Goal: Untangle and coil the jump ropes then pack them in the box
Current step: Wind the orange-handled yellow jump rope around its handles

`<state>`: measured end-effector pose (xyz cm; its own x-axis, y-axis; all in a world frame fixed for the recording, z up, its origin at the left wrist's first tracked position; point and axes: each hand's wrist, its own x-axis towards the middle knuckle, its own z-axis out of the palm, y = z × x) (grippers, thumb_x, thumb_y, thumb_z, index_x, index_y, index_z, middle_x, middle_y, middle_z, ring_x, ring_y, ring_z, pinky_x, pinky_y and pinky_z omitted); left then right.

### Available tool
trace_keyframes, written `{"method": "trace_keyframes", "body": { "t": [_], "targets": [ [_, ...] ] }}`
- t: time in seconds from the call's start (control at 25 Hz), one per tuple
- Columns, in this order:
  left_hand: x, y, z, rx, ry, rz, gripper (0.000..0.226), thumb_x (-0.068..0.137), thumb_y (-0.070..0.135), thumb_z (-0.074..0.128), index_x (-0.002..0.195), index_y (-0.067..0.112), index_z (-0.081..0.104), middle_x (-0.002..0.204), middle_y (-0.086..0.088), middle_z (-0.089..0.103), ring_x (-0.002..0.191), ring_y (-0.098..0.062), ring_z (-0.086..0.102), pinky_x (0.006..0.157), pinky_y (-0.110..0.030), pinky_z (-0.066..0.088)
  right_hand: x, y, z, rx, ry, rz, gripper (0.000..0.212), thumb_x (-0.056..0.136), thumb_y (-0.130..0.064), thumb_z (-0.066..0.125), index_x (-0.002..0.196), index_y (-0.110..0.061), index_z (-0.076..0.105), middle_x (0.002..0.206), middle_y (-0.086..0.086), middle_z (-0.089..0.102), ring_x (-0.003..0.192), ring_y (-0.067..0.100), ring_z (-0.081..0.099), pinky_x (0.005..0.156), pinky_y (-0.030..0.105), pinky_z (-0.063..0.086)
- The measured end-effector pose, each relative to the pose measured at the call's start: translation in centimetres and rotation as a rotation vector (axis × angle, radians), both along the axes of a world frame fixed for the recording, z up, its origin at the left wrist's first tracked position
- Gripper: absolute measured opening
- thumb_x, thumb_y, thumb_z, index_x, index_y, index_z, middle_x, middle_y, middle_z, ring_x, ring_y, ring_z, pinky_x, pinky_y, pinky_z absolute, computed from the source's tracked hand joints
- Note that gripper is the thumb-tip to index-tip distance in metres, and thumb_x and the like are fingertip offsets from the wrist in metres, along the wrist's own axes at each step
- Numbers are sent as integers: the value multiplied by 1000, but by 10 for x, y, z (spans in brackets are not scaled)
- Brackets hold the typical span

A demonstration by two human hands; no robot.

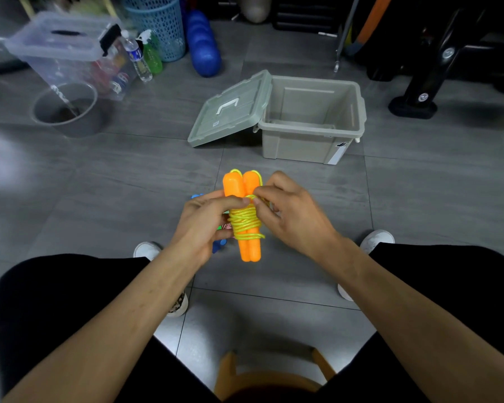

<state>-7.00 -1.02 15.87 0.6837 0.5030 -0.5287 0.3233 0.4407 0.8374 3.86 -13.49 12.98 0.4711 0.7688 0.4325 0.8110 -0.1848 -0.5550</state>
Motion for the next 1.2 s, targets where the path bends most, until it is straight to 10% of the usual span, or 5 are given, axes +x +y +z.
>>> {"method": "trace_keyframes", "body": {
  "t": [0.32,0.6,0.8,1.2],
  "targets": [
    [7,-2,5,-134,4,39,49,63,19,78,106,-4,66,110,-30,65,102,-51,62,81,-70,49,6,-3,3,-24,-629,-110,14,88,-10,55,79,-7,65,71,6,58,49,21,50,37,27,27],
    [15,4,-1,-85,26,126,23,73,6,74,92,-1,63,79,-17,70,64,-31,66,76,-54,52,-2,-6,7,110,-338,-58,19,86,-12,56,72,-5,66,67,9,53,45,27,45,36,33,40],
    [14,2,-1,-61,-12,13,75,48,17,82,114,-3,53,109,-29,64,84,-51,66,77,-76,44,5,-6,4,-161,65,-149,15,86,-20,55,84,-6,59,79,8,61,59,29,54,55,40,50],
    [14,5,-6,141,44,-81,50,49,23,72,98,16,66,100,-16,69,89,-35,70,77,-51,58,13,-8,5,-175,153,-22,32,85,-48,61,82,-16,59,81,-5,54,58,-2,44,59,27,45]
  ]
}}
